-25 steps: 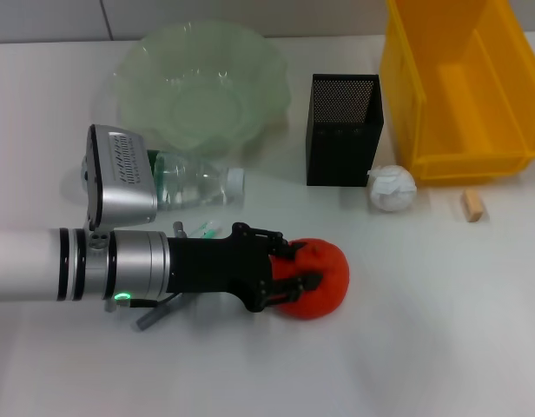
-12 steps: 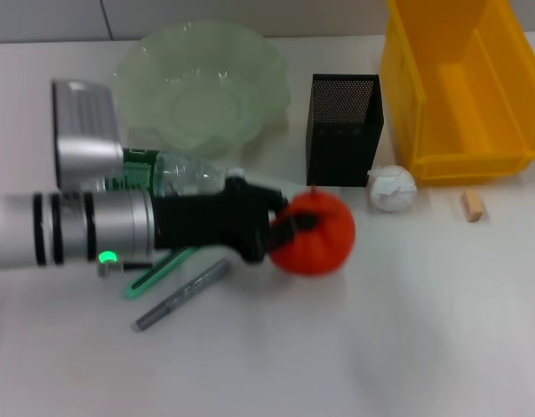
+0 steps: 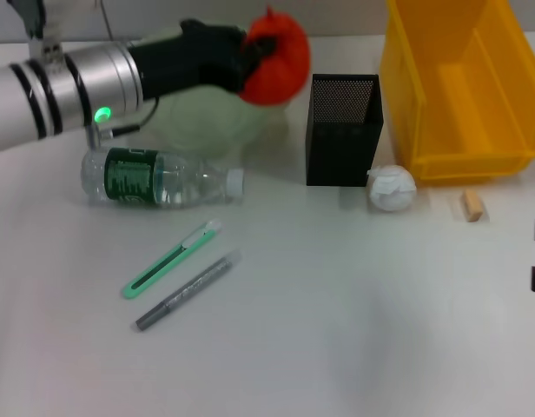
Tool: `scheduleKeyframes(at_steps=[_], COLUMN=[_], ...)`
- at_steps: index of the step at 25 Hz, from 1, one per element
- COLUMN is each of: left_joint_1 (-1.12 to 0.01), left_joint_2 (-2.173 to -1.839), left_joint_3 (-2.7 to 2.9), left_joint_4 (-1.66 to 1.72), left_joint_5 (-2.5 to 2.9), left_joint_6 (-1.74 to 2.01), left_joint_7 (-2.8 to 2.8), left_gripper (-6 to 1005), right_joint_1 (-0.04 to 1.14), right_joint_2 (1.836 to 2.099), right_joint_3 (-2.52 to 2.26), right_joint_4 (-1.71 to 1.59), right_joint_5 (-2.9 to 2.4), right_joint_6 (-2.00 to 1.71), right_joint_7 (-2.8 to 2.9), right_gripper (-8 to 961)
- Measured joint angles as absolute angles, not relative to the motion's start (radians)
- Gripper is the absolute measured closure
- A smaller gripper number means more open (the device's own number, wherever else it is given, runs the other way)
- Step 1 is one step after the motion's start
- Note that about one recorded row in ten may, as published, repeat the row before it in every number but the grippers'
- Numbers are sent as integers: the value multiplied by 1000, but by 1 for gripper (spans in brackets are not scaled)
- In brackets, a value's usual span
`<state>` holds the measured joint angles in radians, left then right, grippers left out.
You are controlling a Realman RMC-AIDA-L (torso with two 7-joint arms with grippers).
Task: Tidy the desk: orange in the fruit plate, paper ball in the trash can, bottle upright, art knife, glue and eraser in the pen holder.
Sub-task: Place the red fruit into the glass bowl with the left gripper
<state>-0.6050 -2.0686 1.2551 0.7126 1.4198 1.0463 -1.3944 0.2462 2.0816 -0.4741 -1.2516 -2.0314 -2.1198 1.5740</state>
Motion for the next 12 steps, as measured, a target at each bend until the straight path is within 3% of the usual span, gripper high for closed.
scheduleKeyframes(at_steps=[4,6,7,12], left_joint_1=[-605,-634,-707,-718], left_joint_2=[-2069,-2074,-2077,-2078], left_joint_3=[1255,1253,1265,1240], left_joint_4=[713,701,636,613], left_joint_5=[1420,1416,1373,1336], left_joint_6=[1046,933,752,688], left_joint_7=[-1394,-1401,-1401,-1401], left_gripper=[925,930,933,914], right_joint_1=[274,285,289,308], right_joint_2=[2082,2082,2081,2079], right_joint_3=[-487,-491,-493,-497], right_joint_4=[-1237,-1230,-1226,-1221], right_joint_5=[-2032,-2035,-2035,-2038], right_joint_6=[-2117,-2117,-2116,-2103], right_joint_7=[1574,1573,1573,1573], right_gripper=[318,318,318,318])
